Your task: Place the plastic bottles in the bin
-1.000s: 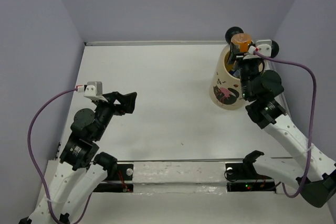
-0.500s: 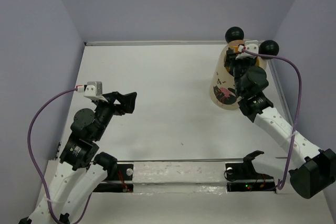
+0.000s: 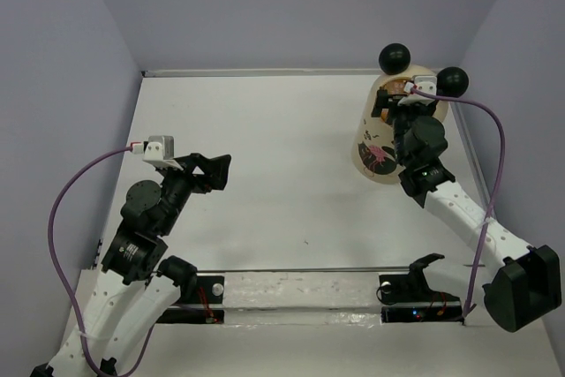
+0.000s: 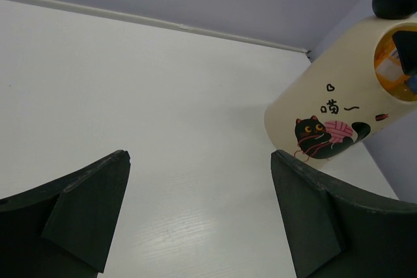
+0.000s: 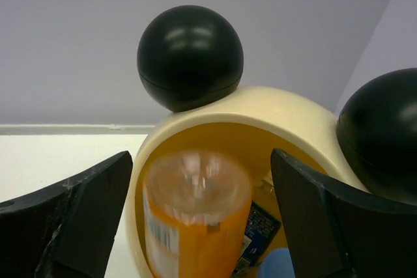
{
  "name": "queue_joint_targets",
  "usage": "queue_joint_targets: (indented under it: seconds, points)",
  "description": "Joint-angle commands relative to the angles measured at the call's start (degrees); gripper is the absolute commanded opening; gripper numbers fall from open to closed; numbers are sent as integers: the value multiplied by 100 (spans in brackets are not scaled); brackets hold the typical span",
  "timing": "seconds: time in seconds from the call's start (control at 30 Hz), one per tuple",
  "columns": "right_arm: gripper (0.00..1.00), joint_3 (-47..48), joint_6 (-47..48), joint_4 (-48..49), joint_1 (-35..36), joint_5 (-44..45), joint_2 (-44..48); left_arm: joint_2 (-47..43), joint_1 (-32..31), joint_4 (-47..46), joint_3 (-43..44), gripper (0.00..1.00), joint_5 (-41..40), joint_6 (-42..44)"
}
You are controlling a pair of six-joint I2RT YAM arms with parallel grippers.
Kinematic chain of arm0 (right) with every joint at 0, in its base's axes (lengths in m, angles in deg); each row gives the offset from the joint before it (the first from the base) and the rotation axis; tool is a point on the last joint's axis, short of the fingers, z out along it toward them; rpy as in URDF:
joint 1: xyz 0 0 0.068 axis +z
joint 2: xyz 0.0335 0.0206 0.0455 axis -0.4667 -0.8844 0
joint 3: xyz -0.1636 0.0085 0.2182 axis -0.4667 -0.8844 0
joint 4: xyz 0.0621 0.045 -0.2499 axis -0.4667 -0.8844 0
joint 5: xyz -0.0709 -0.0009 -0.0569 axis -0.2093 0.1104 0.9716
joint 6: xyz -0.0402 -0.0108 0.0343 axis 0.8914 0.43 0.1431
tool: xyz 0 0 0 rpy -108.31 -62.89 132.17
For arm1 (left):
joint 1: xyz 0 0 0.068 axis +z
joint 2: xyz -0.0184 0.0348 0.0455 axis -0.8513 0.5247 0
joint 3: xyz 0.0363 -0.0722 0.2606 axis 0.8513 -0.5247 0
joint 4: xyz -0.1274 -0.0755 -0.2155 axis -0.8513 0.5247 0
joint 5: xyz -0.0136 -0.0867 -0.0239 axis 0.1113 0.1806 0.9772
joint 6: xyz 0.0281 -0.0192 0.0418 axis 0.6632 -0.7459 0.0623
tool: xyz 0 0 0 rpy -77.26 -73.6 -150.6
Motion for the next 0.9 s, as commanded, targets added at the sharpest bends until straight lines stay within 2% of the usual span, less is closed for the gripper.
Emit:
queue_joint_targets:
  seconds: [0.0, 0.2, 0.4, 0.6, 0.7, 0.8, 0.87]
  points:
    - [94, 6, -140, 472, -42, 145, 55, 49, 49, -262, -30, 99, 111, 100]
    - [96, 260, -237, 235, -42, 75, 222, 93, 57, -262, -22, 99, 102, 100]
    - [98, 638, -833, -687, -42, -425, 714, 137, 57, -271, -30, 99, 67, 108]
    - [100, 1034, -1923, -1795, -42, -1671, 1619, 260, 49, -384, -30, 99, 242, 135]
    - [100, 1289, -2459, -2646, -42, -2138, 2023, 278, 57, -429, -4, 99, 400, 91]
    - [100, 1299, -2820, -3307, -42, -3724, 2489, 278, 49, -385, 171, 99, 602, 21]
    - [100, 1149, -3154, -3422, -42, -4282, 2796, 243, 49, -280, 469, 99, 620, -15]
